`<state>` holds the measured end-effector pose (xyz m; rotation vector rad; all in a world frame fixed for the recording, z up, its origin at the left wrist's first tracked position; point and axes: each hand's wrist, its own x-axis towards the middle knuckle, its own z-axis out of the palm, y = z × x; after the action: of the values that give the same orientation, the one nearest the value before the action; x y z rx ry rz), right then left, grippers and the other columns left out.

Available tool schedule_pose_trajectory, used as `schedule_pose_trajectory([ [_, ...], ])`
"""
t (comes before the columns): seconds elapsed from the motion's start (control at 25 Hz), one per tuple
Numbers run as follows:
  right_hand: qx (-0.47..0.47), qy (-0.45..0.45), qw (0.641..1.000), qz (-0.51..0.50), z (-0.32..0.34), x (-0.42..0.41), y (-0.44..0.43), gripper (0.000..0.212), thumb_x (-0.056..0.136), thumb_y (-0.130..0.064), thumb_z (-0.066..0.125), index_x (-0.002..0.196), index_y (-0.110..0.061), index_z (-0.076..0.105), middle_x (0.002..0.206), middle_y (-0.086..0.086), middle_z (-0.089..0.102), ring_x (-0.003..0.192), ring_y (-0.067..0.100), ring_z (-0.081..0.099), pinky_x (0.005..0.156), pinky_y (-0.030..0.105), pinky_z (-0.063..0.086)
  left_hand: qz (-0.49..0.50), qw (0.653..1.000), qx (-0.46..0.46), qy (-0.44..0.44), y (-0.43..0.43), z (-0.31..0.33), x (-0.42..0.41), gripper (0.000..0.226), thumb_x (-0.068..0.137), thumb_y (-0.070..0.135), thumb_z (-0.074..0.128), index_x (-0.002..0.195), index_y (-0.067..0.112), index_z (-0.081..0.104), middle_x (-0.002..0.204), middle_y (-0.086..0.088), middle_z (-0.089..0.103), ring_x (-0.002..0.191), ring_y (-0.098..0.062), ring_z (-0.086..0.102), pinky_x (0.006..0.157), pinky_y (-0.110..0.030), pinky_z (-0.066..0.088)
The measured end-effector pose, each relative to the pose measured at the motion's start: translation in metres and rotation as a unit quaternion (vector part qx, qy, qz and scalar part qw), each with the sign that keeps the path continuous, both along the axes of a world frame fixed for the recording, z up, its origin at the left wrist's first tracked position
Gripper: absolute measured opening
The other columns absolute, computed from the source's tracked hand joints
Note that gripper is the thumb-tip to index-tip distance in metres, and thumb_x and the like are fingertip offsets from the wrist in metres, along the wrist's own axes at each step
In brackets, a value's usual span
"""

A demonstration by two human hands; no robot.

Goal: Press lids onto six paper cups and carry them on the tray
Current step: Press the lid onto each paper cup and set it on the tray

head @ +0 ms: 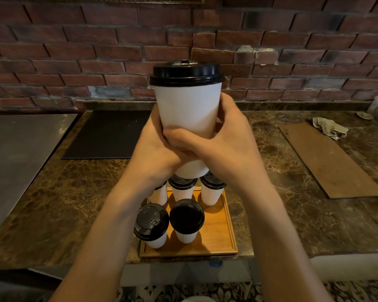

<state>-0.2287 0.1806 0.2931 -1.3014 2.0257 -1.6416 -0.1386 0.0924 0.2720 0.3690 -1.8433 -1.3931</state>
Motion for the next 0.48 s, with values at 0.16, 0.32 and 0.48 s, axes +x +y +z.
schedule_pose_trajectory([
  [0.16, -0.021, -0.036, 0.999, 0.022, 0.002, -0.003, 0.001, 0.077, 0.065, -0.044, 0.086, 0.130, -0.026, 0.049, 0.116, -0.013, 0.059, 0.104, 0.000, 0.058, 0.084, 0.032, 0.057, -0.032, 0.999, 0.008, -0.019, -0.005, 0.004, 0.005, 0.080, 0.044, 0.029, 0.076, 0.117, 0.034, 0.043, 0.106, 0.017, 0.057, 0.095, 0.016, 0.058, 0.067, -0.004, 0.047],
  [0.32, -0.035, -0.088, 0.992, 0.085, 0.002, -0.011, 0.004, 0.073, 0.067, -0.036, 0.085, 0.130, -0.021, 0.051, 0.116, -0.006, 0.063, 0.105, 0.009, 0.063, 0.082, 0.034, 0.059, -0.060, 0.997, -0.007, -0.055, -0.010, 0.003, 0.009, 0.091, 0.043, 0.020, 0.090, 0.119, 0.034, 0.042, 0.104, 0.016, 0.059, 0.094, 0.011, 0.060, 0.066, -0.005, 0.049],
  [0.48, -0.046, -0.106, 0.986, 0.123, 0.002, -0.017, 0.006, 0.066, 0.067, -0.034, 0.082, 0.126, -0.023, 0.054, 0.109, -0.010, 0.066, 0.102, 0.006, 0.065, 0.076, 0.024, 0.058, -0.085, 0.995, 0.003, -0.052, -0.011, 0.004, 0.011, 0.079, 0.050, 0.032, 0.080, 0.119, 0.038, 0.042, 0.102, 0.026, 0.063, 0.100, 0.004, 0.061, 0.069, -0.009, 0.051],
])
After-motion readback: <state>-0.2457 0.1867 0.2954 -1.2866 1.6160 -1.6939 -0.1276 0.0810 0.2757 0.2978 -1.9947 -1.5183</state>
